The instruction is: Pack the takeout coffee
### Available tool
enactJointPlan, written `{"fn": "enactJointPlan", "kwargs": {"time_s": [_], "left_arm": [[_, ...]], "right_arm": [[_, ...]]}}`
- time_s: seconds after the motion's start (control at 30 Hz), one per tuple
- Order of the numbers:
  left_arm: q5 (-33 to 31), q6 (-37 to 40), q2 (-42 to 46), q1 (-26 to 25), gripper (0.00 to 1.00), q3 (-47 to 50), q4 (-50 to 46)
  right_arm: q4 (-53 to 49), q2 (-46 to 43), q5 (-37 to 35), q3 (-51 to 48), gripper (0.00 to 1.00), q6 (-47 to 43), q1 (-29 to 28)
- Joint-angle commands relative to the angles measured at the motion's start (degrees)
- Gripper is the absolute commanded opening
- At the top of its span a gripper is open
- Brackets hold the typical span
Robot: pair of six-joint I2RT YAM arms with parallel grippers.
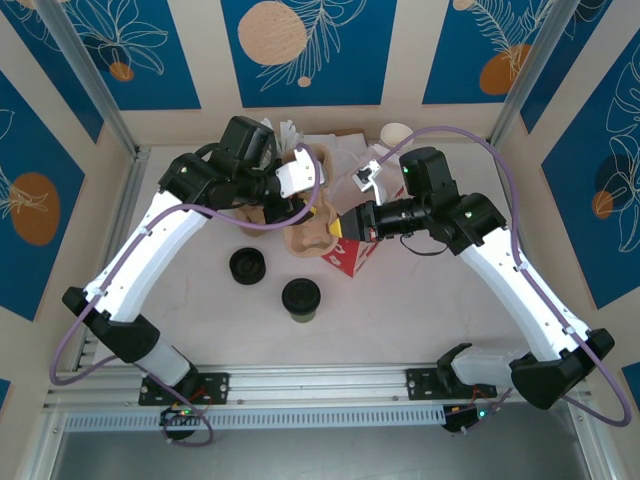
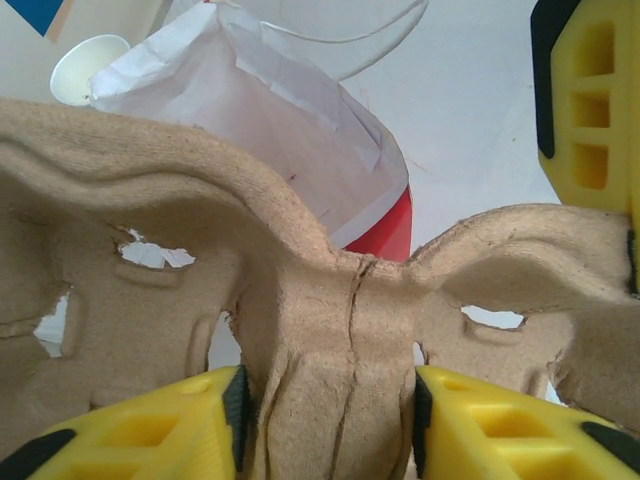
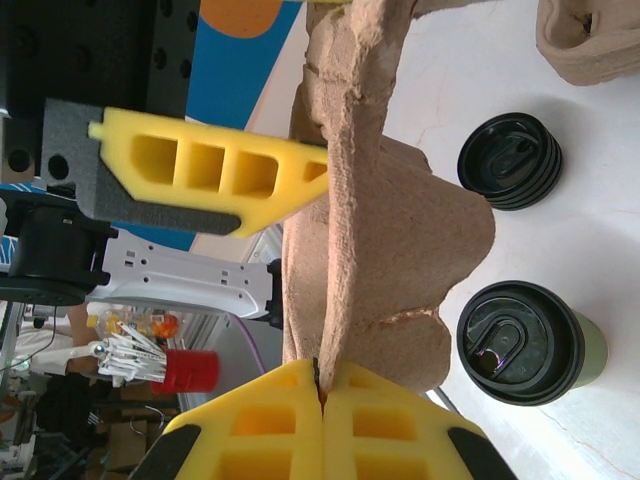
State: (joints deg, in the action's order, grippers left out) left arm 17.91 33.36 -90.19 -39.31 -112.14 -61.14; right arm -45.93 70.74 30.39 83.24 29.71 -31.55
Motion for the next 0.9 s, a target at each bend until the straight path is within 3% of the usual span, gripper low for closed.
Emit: {"fn": "enactJointPlan", "kwargs": {"time_s": [0.0, 0.13, 0.5, 0.73, 0.87], "left_arm": [[0.11, 1.0, -0.57, -0.75, 0.4, -1.07, -0.91], [0.32, 1.29, -0.6, -0.72, 0.39, -0.98, -0.55], [1.85, -0.81, -0.94, -0.77, 0.35, -0.96, 2.51], [3.22, -2.63, -1.58, -0.75, 0.31, -0.84, 4.82], [3.36, -3.95, -2.16, -0.75, 0.3, -1.78, 6.0]], "right_arm": [[-0.67, -0.14, 1.02, 0.08, 0.0, -0.71, -0.44], [-1.15, -0.68, 0.19, 0.12, 0.02, -0.69, -0.35], [-3.69, -5.43, -3.32, -0.53, 0.27, -0.2, 2.96], [-9.01, -10.01, -12.52, 1.28, 0.37, 0.57, 7.27], [-12.64, -10.63, -25.56, 1.29, 0.39, 4.06, 9.86]]}}
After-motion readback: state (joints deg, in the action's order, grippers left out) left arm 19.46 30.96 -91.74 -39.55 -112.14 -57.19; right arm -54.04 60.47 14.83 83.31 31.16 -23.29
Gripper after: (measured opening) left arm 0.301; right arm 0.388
